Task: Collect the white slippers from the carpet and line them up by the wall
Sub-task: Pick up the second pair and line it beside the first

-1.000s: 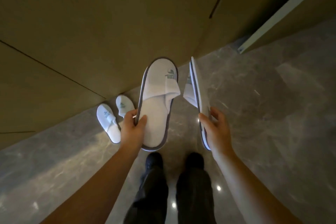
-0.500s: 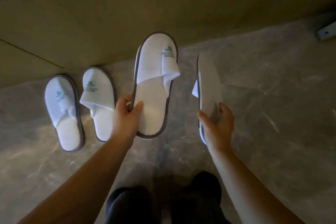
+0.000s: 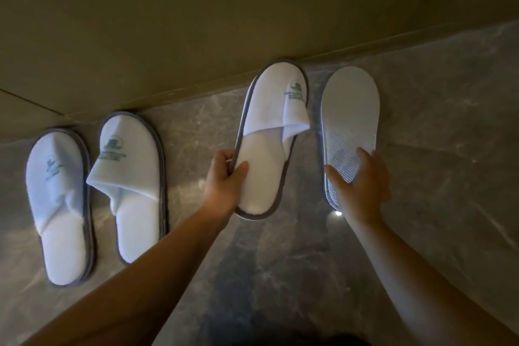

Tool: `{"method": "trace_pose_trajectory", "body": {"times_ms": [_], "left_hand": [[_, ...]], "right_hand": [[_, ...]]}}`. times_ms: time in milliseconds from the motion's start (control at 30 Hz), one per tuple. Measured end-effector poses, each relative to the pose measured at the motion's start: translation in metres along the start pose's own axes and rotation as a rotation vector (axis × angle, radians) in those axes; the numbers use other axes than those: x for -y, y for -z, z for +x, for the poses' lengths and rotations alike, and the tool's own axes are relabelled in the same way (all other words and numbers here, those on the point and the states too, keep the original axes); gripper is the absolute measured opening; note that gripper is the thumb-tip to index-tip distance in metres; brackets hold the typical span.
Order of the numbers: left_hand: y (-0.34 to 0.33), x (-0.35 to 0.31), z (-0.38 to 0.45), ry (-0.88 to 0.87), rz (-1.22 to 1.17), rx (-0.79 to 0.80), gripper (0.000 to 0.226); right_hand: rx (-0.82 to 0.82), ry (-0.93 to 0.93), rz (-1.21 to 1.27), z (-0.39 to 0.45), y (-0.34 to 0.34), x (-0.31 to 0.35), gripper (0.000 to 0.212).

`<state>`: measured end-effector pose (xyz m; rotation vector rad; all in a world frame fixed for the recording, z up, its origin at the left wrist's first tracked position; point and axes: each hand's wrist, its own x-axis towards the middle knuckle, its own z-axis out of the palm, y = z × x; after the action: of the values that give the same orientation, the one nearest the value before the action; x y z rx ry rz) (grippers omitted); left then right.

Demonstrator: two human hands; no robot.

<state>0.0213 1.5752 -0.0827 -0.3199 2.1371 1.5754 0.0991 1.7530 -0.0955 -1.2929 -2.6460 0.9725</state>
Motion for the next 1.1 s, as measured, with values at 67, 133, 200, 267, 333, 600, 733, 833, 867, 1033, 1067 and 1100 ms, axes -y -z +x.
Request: {"method": "trace_pose_trajectory", "body": {"times_ms": [67,133,200,267,333,600,733,833,867,1033,1067,1100], "left_hand": [[0.000,0.000,-0.006,0.014,-0.041,0.018,0.018],[-0.002,0.005,-0.013,0.032,-0.088,0.061,0.014],[-0.003,0.012,-0.018,0.051,-0.156,0.107,0.014],[0.000,0.017,-0.021,0.063,-0.147,0.180,0.018],[0.011,0.018,-0.023,0.073,-0.057,0.264,0.026],[0.098,0.037,-0.032,-0.003,0.495,0.050,0.056],[0.138,0.055,-0.038,0.039,0.663,0.083,0.071],[0.152,0.072,-0.036,0.104,0.722,0.092,0.084],[0.154,0.077,-0.034,0.108,0.737,0.089,0.087],[0.162,0.101,-0.025,0.049,0.897,0.110,0.099],[0.163,0.104,-0.025,0.038,0.919,0.117,0.102],[0.164,0.107,-0.026,0.029,0.935,0.123,0.105]], "right_hand": [[0.060,0.002,0.239,-0.010,-0.002,0.015,0.058],[0.249,-0.071,0.520,-0.019,-0.010,0.033,0.044],[0.375,-0.087,0.668,-0.024,-0.022,0.044,0.033],[0.361,-0.084,0.674,-0.025,-0.024,0.051,0.037],[0.341,-0.097,0.651,-0.025,-0.024,0.056,0.042],[0.568,-0.067,0.547,-0.063,-0.069,0.081,0.044],[0.578,-0.026,0.458,-0.070,-0.094,0.086,0.045],[0.513,-0.019,0.418,-0.067,-0.108,0.087,0.050],[0.491,-0.018,0.414,-0.065,-0.112,0.087,0.050],[0.422,0.012,0.299,-0.067,-0.131,0.081,0.051],[0.401,0.063,0.240,-0.070,-0.132,0.080,0.055],[0.374,0.126,0.171,-0.074,-0.132,0.079,0.061]]}}
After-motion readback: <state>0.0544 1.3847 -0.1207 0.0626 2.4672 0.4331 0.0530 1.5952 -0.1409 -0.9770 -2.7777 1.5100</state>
